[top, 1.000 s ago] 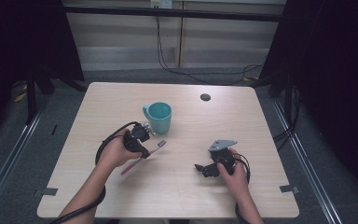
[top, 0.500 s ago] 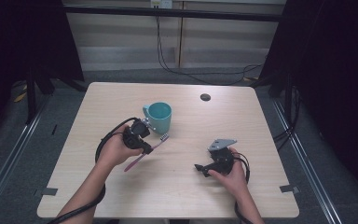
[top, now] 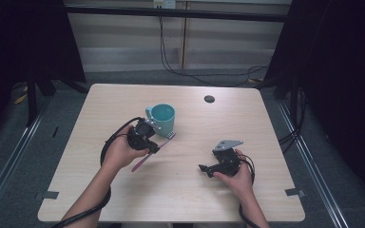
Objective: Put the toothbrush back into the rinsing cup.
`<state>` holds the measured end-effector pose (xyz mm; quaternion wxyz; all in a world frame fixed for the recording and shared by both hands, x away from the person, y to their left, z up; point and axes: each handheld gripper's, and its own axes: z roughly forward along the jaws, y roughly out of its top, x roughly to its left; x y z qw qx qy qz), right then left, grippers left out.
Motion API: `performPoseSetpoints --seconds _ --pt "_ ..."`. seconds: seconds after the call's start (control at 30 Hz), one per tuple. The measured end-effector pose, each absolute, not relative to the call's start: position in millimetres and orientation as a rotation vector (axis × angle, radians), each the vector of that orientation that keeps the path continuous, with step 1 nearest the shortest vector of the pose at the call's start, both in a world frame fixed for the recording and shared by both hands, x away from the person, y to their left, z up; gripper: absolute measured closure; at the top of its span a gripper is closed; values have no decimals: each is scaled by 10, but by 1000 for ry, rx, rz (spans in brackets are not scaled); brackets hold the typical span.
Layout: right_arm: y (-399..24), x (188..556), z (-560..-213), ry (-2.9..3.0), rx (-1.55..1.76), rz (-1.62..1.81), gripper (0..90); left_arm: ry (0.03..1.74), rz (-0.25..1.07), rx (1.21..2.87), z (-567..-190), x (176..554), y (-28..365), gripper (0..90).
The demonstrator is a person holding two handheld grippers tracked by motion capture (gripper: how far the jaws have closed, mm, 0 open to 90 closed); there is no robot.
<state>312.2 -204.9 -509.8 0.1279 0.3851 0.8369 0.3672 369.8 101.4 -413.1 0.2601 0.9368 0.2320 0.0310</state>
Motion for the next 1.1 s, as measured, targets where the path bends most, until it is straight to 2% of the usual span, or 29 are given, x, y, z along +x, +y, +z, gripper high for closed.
performPoseSetpoints --seconds 0.73,1.1 --pt "-2023 3158 -5057 2448 1188 1079 166 659 208 2392 -4021 3686 1065 799" --pt "-1960 3169 -4912 2442 1168 1119 189 673 255 2301 -3995 3660 1028 799"
